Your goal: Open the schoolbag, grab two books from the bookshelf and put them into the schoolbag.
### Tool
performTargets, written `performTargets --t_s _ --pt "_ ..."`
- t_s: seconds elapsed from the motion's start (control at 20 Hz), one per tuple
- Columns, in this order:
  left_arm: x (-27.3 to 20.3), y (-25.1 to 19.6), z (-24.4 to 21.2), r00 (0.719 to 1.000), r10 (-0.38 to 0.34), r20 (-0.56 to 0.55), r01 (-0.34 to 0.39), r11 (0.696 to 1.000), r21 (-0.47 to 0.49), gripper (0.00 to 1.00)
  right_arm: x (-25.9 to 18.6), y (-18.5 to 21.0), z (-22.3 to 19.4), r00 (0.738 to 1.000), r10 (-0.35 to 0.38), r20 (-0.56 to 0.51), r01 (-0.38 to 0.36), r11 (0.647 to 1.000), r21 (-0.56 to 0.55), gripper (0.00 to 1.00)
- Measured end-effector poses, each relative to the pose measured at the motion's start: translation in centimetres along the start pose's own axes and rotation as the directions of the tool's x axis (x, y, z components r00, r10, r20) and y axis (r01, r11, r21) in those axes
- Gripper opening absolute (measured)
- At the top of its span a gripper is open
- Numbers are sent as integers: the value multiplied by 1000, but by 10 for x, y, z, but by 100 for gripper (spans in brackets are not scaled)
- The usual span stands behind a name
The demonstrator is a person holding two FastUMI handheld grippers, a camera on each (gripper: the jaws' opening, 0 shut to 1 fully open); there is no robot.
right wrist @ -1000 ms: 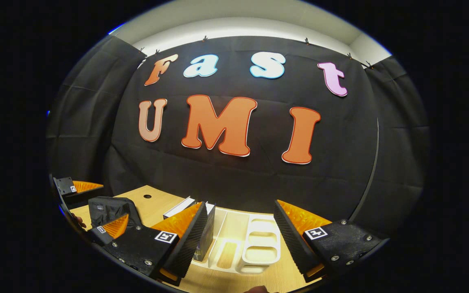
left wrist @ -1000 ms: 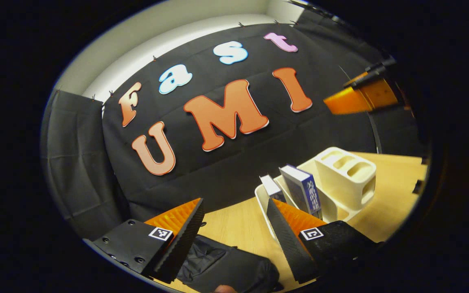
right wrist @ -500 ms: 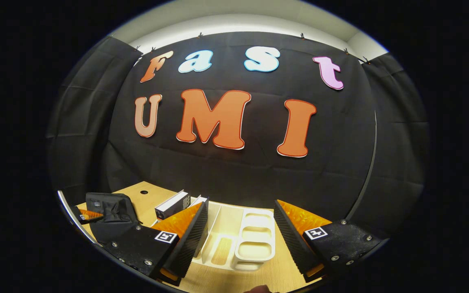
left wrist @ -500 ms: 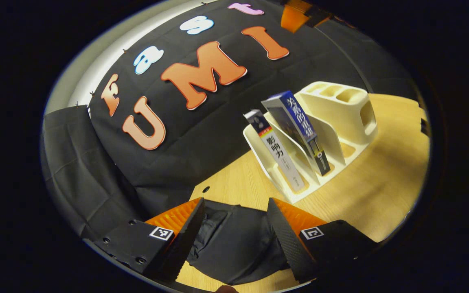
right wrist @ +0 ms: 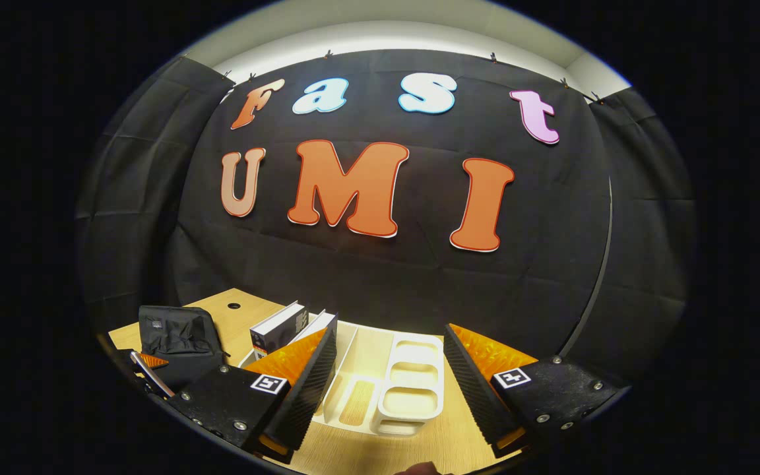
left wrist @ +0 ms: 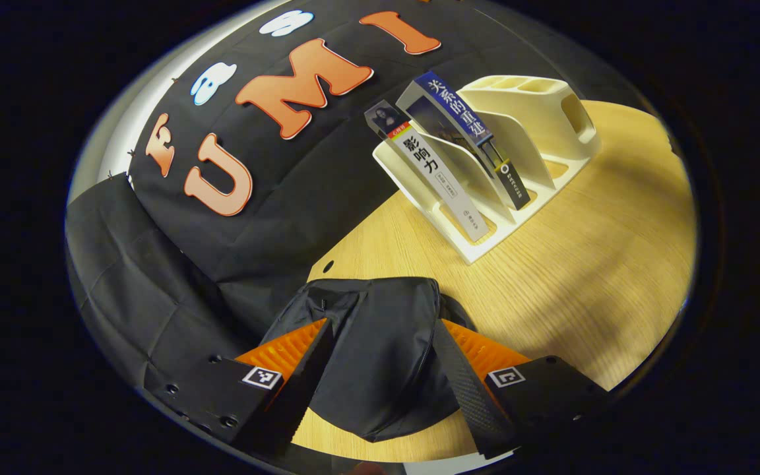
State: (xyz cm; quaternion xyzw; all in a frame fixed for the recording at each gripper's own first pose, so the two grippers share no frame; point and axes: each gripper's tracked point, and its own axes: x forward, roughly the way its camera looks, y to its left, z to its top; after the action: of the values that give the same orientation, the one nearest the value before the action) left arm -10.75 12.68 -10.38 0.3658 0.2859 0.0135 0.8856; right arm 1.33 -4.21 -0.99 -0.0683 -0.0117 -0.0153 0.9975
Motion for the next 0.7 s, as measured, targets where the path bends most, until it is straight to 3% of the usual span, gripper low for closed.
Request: performTargets --t_s 0.2,0.7 --pt "-4 1 -12 999 -2 -54 3 1000 24 98 3 -4 -2 1000 -6 -3 6 1000 7 98" --pt "-3 30 -21 989 120 -88 -108 985 138 96 11 -12 -5 1000 -7 -5 7 1000 24 98"
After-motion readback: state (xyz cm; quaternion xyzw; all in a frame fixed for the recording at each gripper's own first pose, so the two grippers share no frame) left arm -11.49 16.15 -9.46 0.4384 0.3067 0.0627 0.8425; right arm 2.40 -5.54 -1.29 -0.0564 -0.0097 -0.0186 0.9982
